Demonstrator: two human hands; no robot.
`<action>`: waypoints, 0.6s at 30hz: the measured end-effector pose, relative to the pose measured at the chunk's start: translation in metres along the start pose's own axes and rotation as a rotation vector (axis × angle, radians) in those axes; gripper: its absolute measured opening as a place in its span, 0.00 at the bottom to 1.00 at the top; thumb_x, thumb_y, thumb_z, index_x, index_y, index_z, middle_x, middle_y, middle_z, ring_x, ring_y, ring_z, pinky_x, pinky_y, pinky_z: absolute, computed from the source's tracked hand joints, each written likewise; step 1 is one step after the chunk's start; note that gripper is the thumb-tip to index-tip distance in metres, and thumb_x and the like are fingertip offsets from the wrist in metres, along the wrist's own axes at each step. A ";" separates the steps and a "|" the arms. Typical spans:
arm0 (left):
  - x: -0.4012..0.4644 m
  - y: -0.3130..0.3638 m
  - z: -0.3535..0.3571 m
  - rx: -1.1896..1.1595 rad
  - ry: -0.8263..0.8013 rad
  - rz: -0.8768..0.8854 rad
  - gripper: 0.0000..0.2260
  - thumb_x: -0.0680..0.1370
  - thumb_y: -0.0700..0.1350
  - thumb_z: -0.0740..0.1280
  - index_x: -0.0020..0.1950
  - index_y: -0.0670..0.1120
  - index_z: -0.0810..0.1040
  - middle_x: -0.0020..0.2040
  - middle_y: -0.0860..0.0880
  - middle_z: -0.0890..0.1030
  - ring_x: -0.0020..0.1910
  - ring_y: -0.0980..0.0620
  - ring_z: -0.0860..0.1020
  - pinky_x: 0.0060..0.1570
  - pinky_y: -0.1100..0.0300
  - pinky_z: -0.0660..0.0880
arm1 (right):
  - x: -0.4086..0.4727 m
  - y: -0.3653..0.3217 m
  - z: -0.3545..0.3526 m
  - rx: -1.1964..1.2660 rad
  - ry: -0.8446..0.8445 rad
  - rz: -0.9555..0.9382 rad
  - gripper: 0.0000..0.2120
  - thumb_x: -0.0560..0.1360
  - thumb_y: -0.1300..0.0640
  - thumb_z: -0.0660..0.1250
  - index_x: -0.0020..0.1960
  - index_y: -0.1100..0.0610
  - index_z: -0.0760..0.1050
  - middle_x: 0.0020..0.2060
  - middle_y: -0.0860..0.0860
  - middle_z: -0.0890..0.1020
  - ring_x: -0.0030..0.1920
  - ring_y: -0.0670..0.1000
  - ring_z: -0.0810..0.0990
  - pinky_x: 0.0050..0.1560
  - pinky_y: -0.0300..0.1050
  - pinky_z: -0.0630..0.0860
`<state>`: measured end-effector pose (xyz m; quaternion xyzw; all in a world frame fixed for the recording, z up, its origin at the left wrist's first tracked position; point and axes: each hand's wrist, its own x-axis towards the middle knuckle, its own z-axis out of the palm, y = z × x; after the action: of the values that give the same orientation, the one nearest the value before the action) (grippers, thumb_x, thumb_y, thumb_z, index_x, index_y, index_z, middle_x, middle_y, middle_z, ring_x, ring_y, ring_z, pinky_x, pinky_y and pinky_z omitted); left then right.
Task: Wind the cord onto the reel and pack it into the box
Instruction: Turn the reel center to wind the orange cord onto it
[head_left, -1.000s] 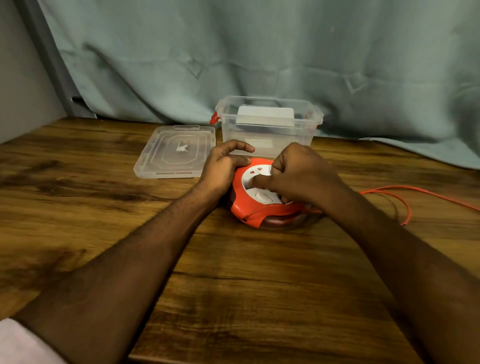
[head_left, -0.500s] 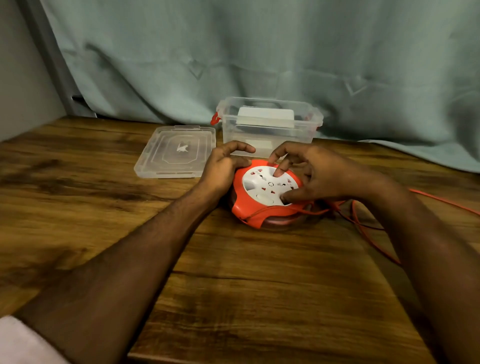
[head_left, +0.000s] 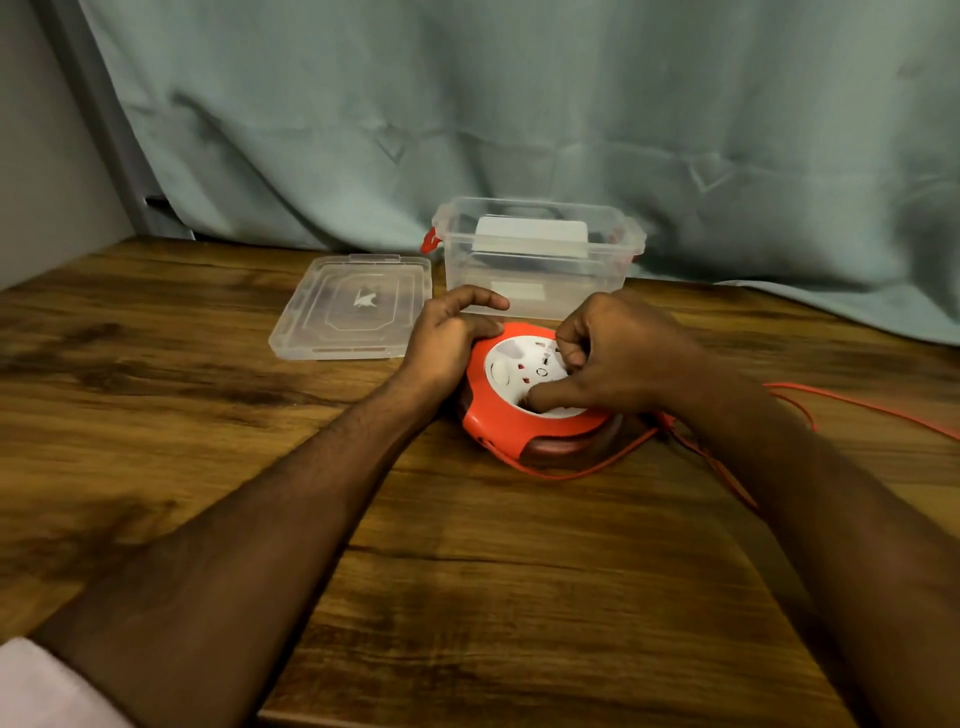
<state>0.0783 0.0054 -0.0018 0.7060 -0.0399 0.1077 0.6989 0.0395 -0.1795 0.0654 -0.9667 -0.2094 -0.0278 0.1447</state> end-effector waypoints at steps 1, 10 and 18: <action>0.000 0.000 0.000 -0.004 0.000 -0.001 0.15 0.65 0.40 0.68 0.51 0.44 0.83 0.44 0.33 0.83 0.40 0.38 0.81 0.43 0.44 0.78 | 0.001 -0.002 0.002 0.003 0.010 0.023 0.26 0.60 0.32 0.78 0.29 0.53 0.73 0.26 0.47 0.78 0.35 0.48 0.79 0.36 0.50 0.76; -0.001 0.001 -0.001 -0.004 -0.022 -0.003 0.17 0.66 0.40 0.67 0.54 0.42 0.83 0.47 0.31 0.84 0.41 0.37 0.82 0.45 0.41 0.80 | 0.007 -0.011 0.025 -0.051 0.156 -0.051 0.23 0.73 0.34 0.70 0.29 0.50 0.74 0.29 0.46 0.76 0.34 0.48 0.77 0.38 0.46 0.72; 0.001 -0.002 0.001 0.030 -0.029 0.005 0.16 0.65 0.41 0.67 0.51 0.42 0.83 0.41 0.34 0.81 0.39 0.40 0.78 0.43 0.48 0.74 | 0.003 0.026 0.001 0.257 -0.071 -0.227 0.13 0.71 0.61 0.77 0.39 0.49 0.73 0.33 0.46 0.79 0.30 0.42 0.74 0.33 0.45 0.74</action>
<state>0.0802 0.0047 -0.0034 0.7176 -0.0502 0.0997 0.6874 0.0529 -0.2009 0.0580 -0.9107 -0.3241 0.0172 0.2554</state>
